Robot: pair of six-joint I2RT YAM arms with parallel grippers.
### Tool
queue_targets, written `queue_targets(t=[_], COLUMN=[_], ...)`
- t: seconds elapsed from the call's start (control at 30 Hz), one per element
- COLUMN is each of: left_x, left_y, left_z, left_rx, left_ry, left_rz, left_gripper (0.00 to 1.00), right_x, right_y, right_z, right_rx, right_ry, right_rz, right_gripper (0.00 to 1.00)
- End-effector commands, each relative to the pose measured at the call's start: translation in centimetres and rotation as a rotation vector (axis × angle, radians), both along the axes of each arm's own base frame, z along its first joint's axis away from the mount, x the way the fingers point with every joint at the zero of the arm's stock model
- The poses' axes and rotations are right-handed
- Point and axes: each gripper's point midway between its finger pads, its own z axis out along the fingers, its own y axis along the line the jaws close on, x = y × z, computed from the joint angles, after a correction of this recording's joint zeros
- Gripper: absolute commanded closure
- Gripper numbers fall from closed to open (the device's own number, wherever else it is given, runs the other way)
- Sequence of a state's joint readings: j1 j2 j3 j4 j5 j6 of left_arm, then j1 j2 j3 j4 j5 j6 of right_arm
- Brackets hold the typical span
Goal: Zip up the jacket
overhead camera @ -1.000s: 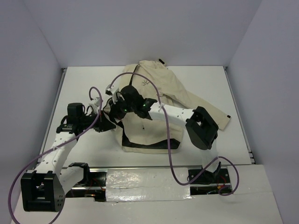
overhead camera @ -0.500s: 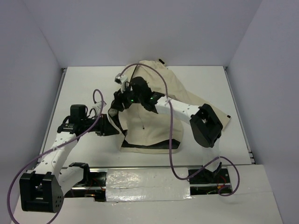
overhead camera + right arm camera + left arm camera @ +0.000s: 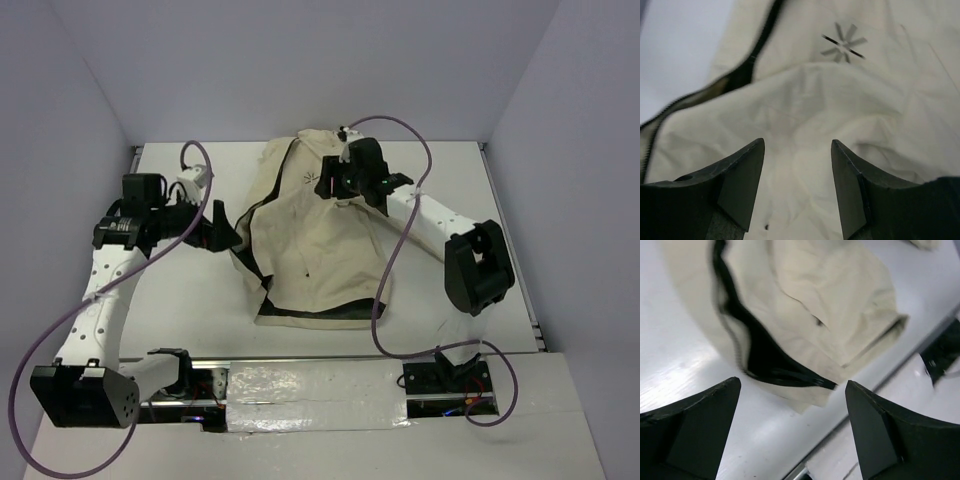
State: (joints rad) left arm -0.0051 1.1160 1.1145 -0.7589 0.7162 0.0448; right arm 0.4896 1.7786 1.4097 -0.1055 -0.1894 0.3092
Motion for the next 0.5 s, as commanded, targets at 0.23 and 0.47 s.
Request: queue_targets(t=[0.23,0.47], left_x=[9.7,12.7], left_y=[7.6,1.2], left_z=[-2.9,-4.3], left_rx=[0.247,0.075], left_ry=[-0.006,0.006], left_rz=[0.388,0.231], left_gripper=[0.01,0.02], right_x=[-0.7,-1.8], right_y=[-6.9,-8.9], right_z=[-5.4,-10.1], right_rx=[-0.220,-0.224], right_ry=[0.184,0.309], right_rz=[-0.196,-0.256], right_gripper=[0.33,0.43])
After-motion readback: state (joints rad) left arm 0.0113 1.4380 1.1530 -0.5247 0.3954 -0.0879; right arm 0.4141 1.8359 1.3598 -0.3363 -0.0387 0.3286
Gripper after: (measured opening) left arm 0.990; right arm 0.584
